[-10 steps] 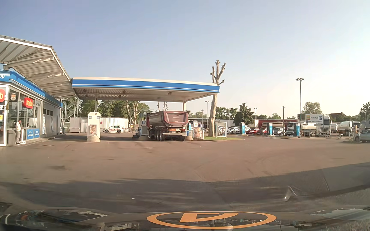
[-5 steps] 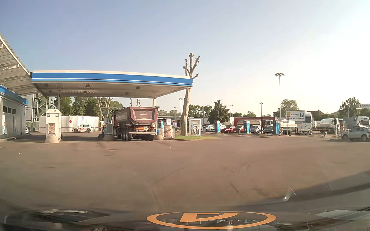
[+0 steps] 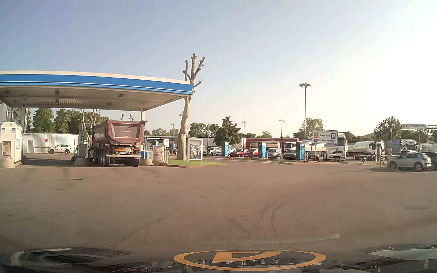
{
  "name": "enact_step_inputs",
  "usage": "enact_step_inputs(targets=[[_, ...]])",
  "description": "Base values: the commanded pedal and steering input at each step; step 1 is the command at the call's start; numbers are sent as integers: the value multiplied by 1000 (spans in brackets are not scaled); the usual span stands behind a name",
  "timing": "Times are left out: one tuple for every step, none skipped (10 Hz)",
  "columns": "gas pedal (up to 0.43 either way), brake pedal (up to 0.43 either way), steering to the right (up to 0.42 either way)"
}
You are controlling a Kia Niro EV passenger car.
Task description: Follow the waypoints while adhering to traffic rules and regulations
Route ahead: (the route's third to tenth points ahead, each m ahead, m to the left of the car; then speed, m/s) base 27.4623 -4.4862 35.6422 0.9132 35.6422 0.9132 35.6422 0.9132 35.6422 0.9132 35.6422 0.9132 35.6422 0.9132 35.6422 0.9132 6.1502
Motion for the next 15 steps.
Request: enact_step_inputs(targets=[[138,0,147],[130,0,145],[130,0,141],[130,0,134],[130,0,126],[130,0,122],[130,0,116],[130,0,108],[130,0,101],[118,0,96],[110,0,90],[98,0,82],[79,0,72],[79,0,55],[79,0,39]])
